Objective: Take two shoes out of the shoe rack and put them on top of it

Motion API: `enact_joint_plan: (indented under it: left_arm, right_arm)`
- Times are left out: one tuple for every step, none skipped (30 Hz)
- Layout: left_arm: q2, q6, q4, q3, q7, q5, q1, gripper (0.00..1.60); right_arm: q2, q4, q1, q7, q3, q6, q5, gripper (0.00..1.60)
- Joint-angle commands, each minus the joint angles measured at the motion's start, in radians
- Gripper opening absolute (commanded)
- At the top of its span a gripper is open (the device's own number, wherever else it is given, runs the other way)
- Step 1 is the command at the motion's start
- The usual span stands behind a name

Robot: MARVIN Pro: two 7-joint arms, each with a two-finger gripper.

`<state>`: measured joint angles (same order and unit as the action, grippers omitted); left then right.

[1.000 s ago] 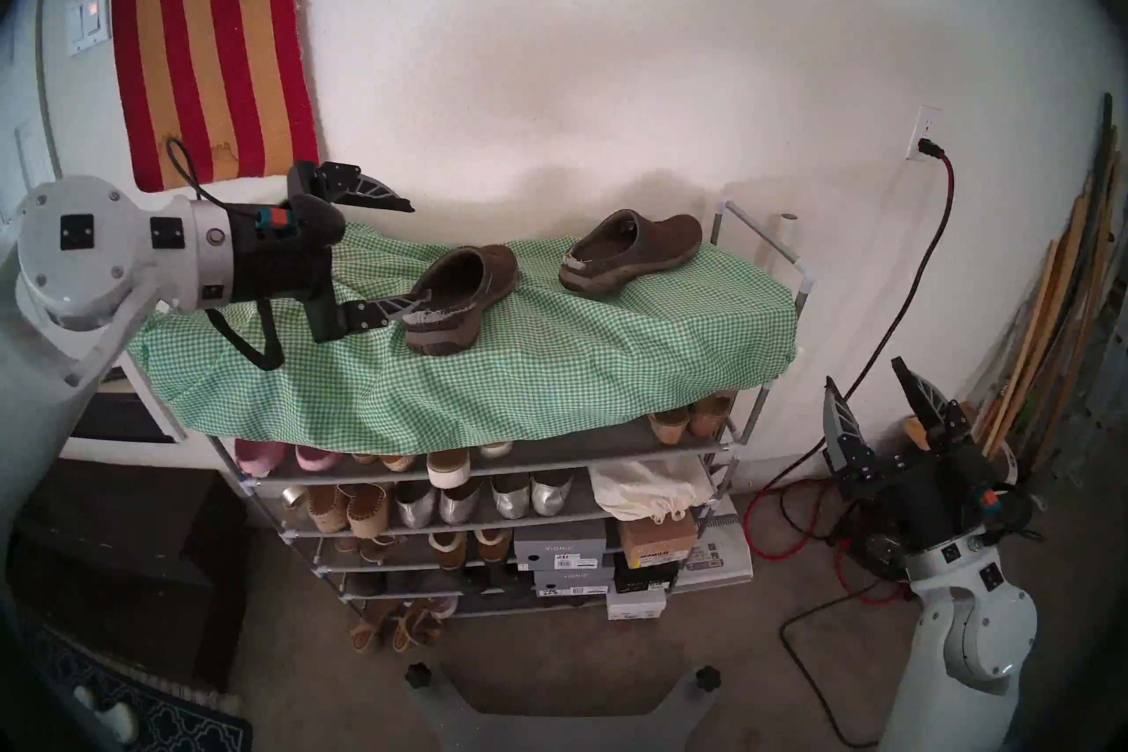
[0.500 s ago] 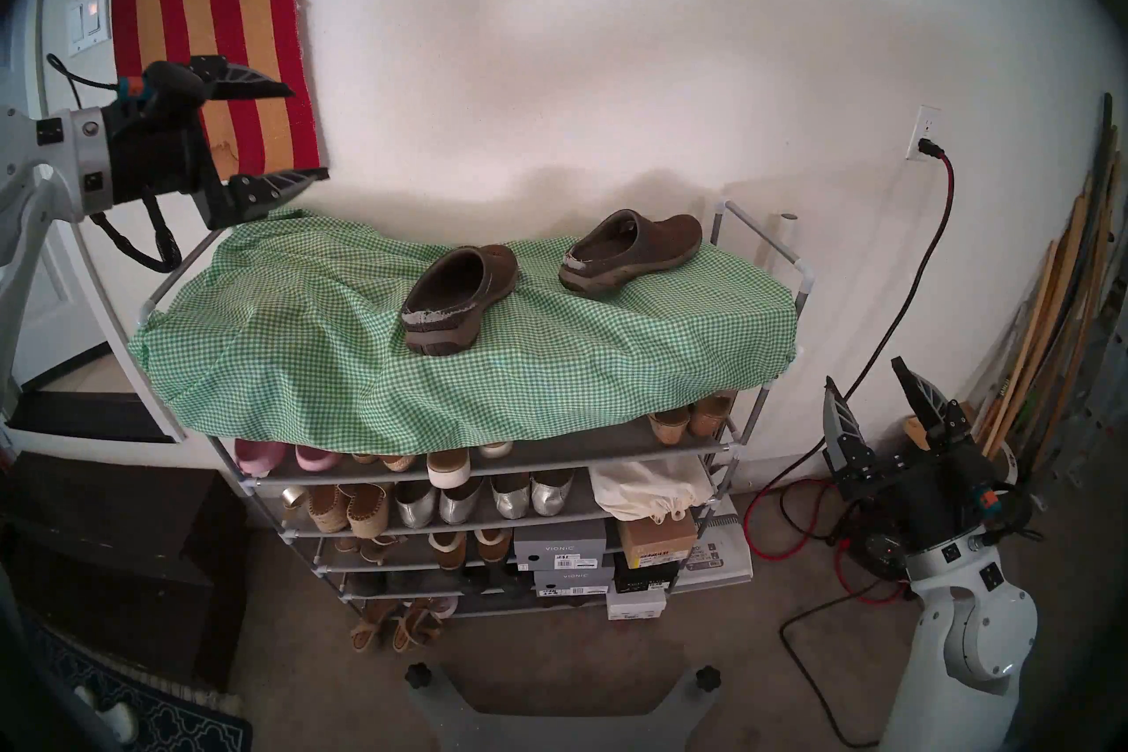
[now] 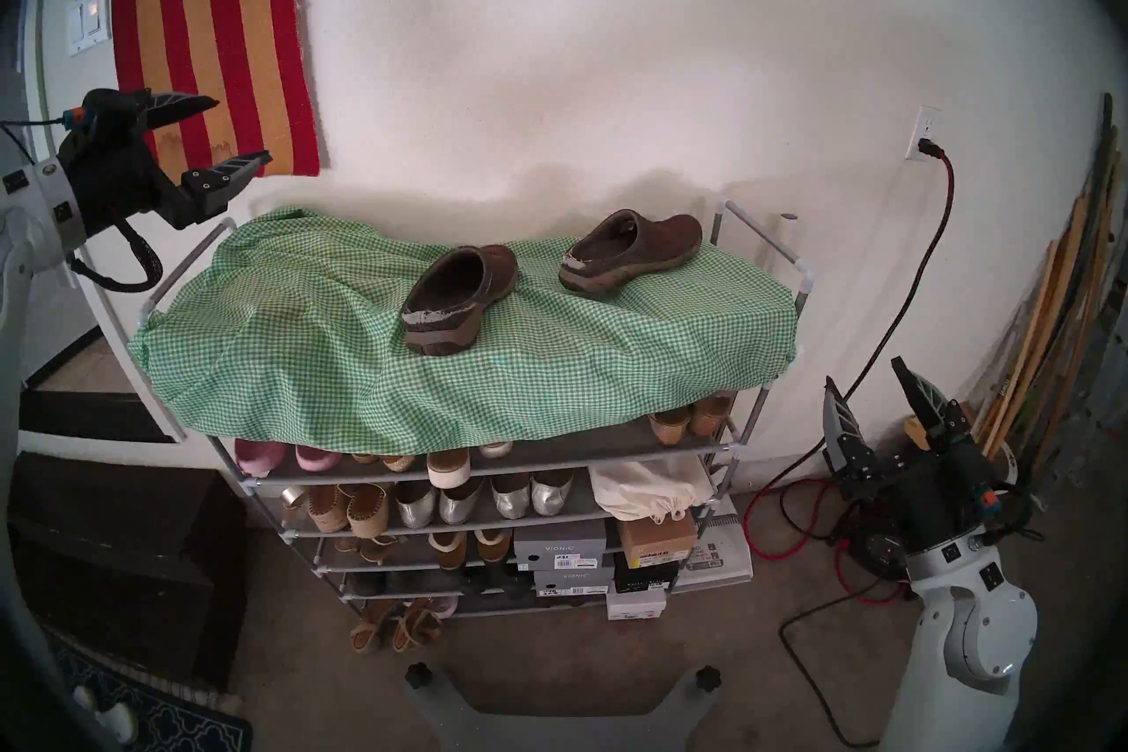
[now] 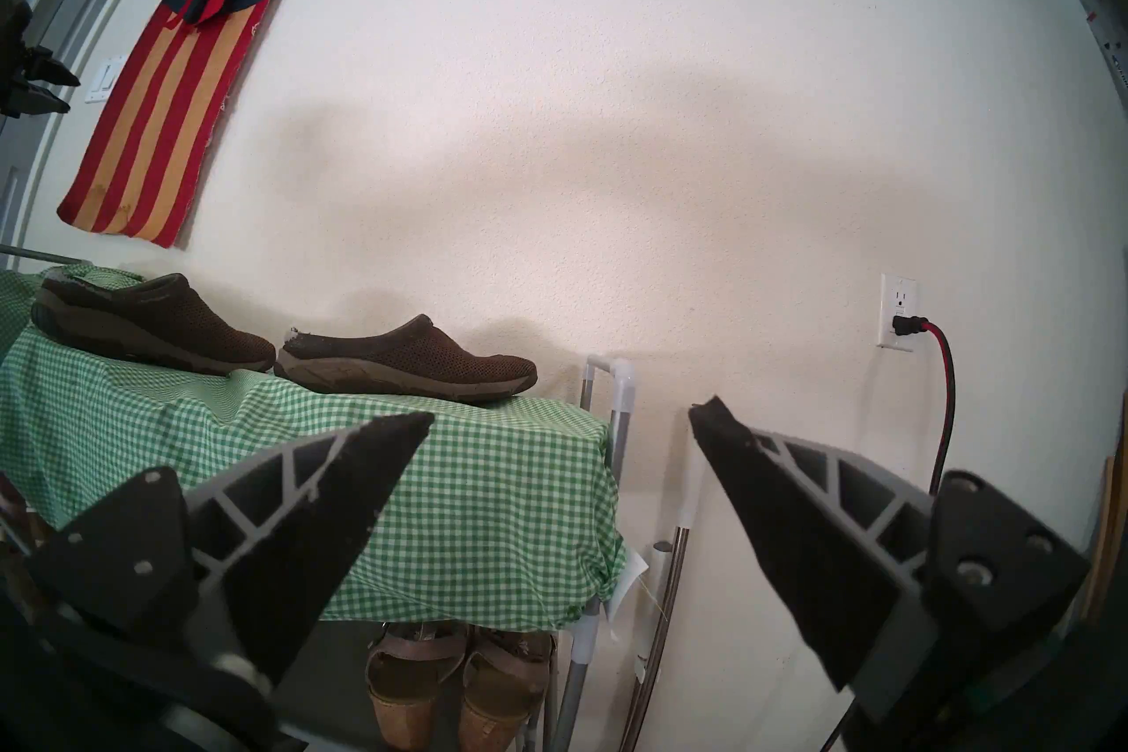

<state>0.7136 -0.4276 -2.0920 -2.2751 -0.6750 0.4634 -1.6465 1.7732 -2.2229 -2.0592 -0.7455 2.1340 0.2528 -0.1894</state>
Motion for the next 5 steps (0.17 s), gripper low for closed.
enact_joint_plan:
  left_arm:
    - [0.104, 0.019, -0.057, -0.049, 0.067, 0.034, -0.104, 1.60]
    - [0.131, 0.029, -0.077, -0.066, 0.085, 0.038, -0.130, 1.60]
    - [0.165, 0.042, -0.099, -0.078, 0.108, 0.042, -0.147, 1.60]
    - [0.137, 0.038, -0.088, -0.062, 0.116, 0.050, -0.134, 1.60]
    - [0.137, 0.038, -0.088, -0.062, 0.116, 0.050, -0.134, 1.60]
  right_arm:
    - [-0.001, -0.002, 0.001, -0.001, -0.004, -0.002, 0.002, 1.60]
    - [-0.001, -0.002, 0.001, -0.001, -0.004, -0.002, 0.002, 1.60]
    - [-0.001, -0.002, 0.001, -0.001, -0.004, -0.002, 0.002, 1.60]
    - [-0.001, -0.002, 0.001, -0.001, -0.004, -0.002, 0.002, 1.60]
    - [-0.001, -0.002, 0.001, -0.001, -0.004, -0.002, 0.002, 1.60]
